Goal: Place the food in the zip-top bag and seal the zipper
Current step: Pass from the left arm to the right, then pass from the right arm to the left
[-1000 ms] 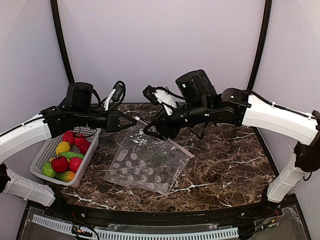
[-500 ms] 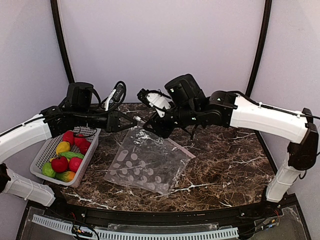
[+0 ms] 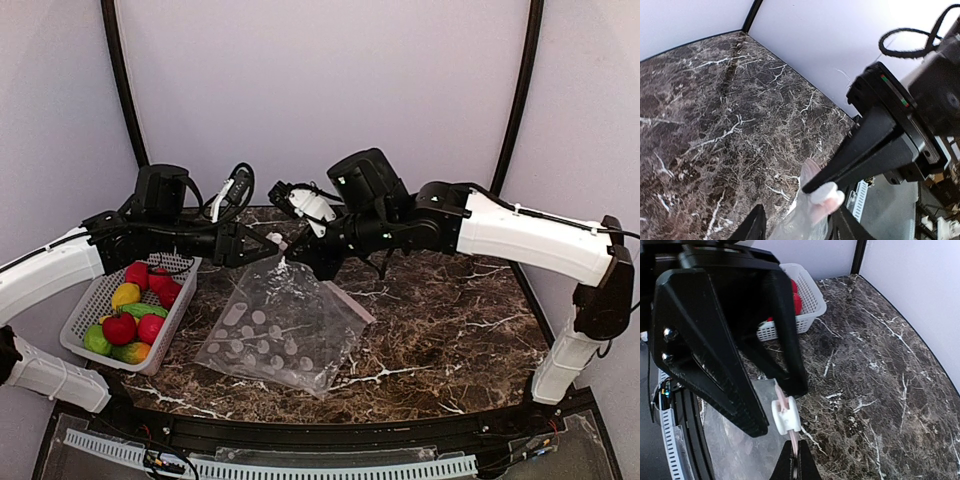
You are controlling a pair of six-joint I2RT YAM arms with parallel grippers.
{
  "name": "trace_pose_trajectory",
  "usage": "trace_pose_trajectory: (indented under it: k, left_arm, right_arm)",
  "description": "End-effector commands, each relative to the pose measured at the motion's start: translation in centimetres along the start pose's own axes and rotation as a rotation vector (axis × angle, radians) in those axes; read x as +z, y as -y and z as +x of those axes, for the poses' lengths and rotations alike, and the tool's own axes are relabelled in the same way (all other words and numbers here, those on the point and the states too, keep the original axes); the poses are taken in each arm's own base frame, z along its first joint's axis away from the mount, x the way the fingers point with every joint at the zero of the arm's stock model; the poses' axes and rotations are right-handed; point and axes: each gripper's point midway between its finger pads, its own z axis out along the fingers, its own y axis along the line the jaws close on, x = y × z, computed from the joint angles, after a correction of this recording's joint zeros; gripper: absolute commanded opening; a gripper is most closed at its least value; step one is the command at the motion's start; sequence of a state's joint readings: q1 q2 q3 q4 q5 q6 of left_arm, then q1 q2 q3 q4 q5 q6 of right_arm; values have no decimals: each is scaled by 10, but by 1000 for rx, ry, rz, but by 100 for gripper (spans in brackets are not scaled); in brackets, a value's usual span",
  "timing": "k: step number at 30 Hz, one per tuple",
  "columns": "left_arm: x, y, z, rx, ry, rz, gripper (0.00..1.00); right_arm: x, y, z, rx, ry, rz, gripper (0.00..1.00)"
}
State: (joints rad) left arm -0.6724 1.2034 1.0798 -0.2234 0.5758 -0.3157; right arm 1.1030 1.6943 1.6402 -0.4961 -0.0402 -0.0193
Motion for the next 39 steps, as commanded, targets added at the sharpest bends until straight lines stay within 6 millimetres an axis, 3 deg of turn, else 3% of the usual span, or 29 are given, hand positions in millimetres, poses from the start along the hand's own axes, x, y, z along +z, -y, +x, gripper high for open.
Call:
trace_pose_trajectory:
  k: [1,10,13,19,30,39]
  left_arm:
    - [-12,8,-13,51,40,-20,51]
    - [-18,44,-8,153,21,177,55]
    - [-21,50,-8,171,21,206,60]
    - [-15,58,-12,169,6,278,60]
    - [-14,66,-20,191,22,326,30]
    - [-14,65,-16,182,16,324,12]
  right_arm:
    - [-18,-15,-23,26,78,-156,0]
    - [-47,-22,-23,122,88,-431,0]
    - [-52,-25,-19,126,80,-478,0]
    - [-56,-34,-14,142,59,-559,0]
    - [-56,-34,-11,158,47,-564,0]
    - [-55,-34,-10,163,41,-567,0]
